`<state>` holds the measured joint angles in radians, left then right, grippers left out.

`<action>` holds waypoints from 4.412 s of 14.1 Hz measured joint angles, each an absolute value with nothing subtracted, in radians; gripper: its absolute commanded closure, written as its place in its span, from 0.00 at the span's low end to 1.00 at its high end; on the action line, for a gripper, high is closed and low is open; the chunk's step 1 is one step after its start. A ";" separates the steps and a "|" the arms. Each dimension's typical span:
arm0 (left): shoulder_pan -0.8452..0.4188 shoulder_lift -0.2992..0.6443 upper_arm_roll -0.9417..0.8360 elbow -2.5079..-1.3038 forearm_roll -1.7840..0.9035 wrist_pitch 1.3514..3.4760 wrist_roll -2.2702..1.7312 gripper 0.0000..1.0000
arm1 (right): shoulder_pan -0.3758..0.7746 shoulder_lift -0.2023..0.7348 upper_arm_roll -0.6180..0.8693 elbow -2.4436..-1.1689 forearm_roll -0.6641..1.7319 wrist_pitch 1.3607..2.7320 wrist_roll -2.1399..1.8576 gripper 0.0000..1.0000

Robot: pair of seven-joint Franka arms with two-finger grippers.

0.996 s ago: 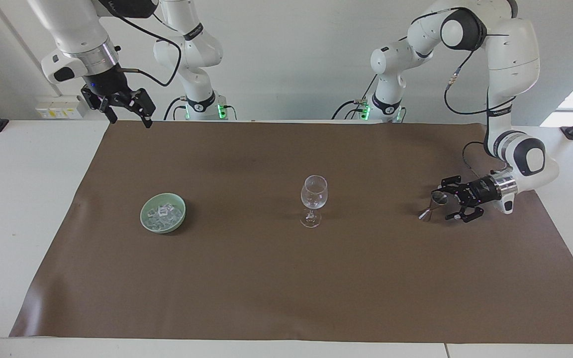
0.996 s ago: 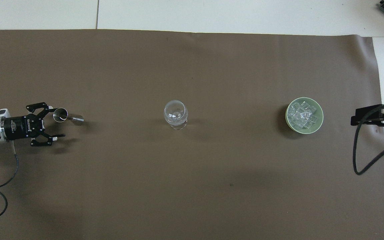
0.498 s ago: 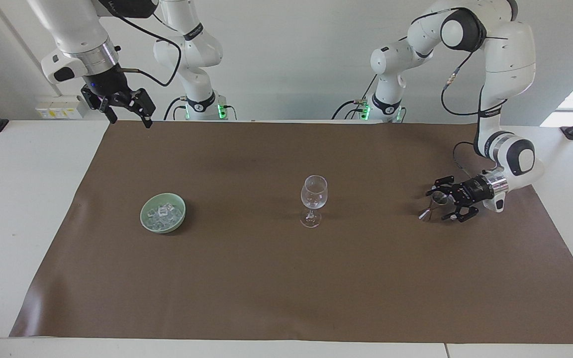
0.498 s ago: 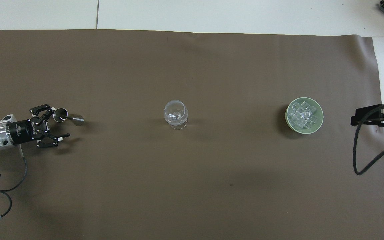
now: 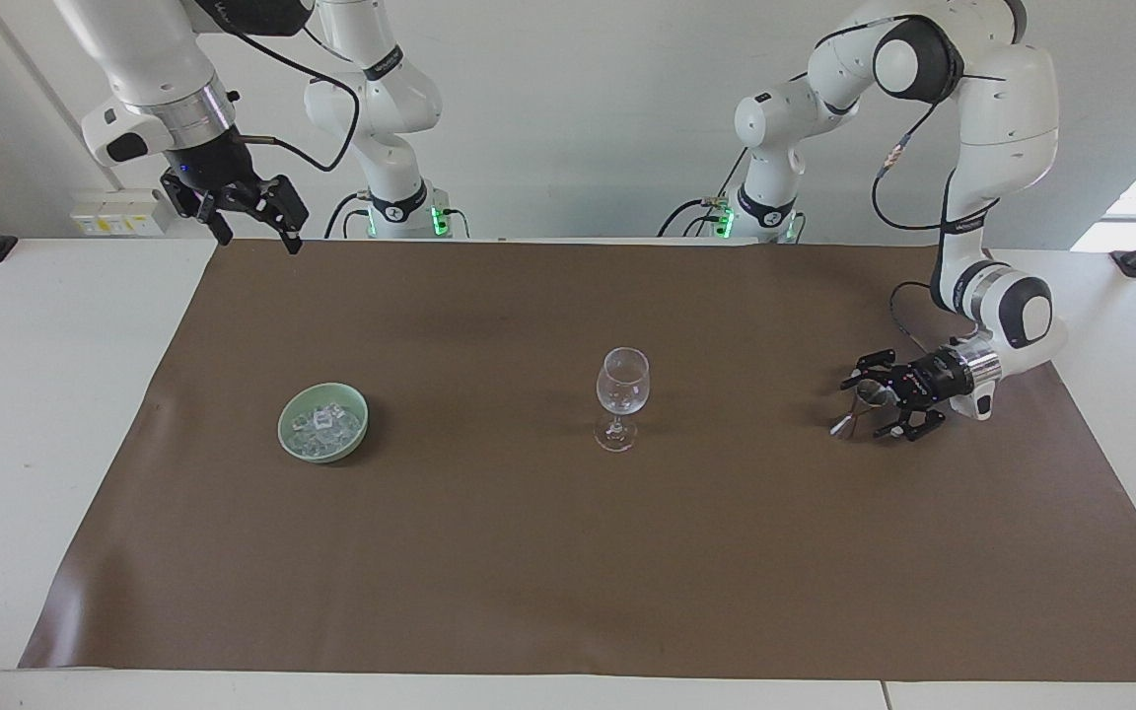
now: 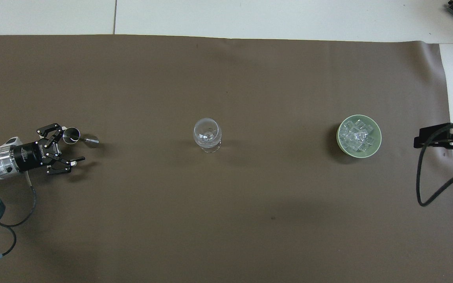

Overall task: Pour wine and add ice with both arms
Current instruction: 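Close the left gripper around the silver jigger, then lift the jigger with the left gripper and carry it to the glass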

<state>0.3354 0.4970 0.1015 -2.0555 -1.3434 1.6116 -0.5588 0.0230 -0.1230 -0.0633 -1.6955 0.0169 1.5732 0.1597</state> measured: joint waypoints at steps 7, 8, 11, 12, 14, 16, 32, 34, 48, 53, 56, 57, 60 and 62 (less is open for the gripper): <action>0.333 0.497 0.094 -2.061 -1.384 1.596 -0.528 0.03 | 0.023 -0.123 -0.063 -1.696 0.017 1.573 0.160 0.00; 0.333 0.497 0.094 -2.062 -1.388 1.596 -0.528 0.08 | 0.023 -0.123 -0.063 -1.696 0.017 1.573 0.160 0.00; 0.333 0.497 0.094 -2.067 -1.401 1.596 -0.527 0.30 | 0.023 -0.123 -0.063 -1.696 0.017 1.573 0.160 0.00; 0.333 0.497 0.094 -2.068 -1.406 1.597 -0.527 0.31 | 0.023 -0.123 -0.063 -1.696 0.017 1.573 0.160 0.00; 0.333 0.497 0.094 -2.069 -1.416 1.597 -0.526 0.38 | 0.023 -0.123 -0.063 -1.696 0.017 1.573 0.160 0.00; 0.333 0.497 0.094 -2.070 -1.418 1.597 -0.526 0.49 | 0.023 -0.123 -0.063 -1.696 0.017 1.573 0.160 0.00; 0.336 0.497 0.102 -2.070 -1.425 1.597 -0.535 1.00 | 0.023 -0.123 -0.063 -1.696 0.017 1.573 0.160 0.00; 0.336 0.496 0.102 -2.069 -1.428 1.596 -0.547 1.00 | 0.023 -0.123 -0.063 -1.696 0.017 1.573 0.160 0.00; 0.199 0.339 0.075 -2.059 -1.465 1.602 -0.724 1.00 | 0.023 -0.123 -0.063 -1.696 0.017 1.573 0.160 0.00; 0.108 0.302 0.075 -2.059 -1.515 1.687 -0.782 1.00 | 0.023 -0.123 -0.063 -1.696 0.017 1.573 0.160 0.00; 0.052 0.263 0.074 -2.058 -1.534 1.750 -0.832 1.00 | 0.023 -0.123 -0.063 -1.696 0.017 1.573 0.160 0.00; 0.030 0.245 0.074 -2.058 -1.535 1.778 -0.854 1.00 | 0.023 -0.123 -0.063 -1.696 0.017 1.573 0.160 0.00; -0.013 0.202 0.074 -2.058 -1.536 1.812 -0.883 1.00 | 0.023 -0.123 -0.063 -1.696 0.017 1.573 0.160 0.00; -0.037 0.175 0.075 -2.058 -1.536 1.817 -0.904 1.00 | 0.023 -0.123 -0.063 -1.696 0.017 1.573 0.160 0.00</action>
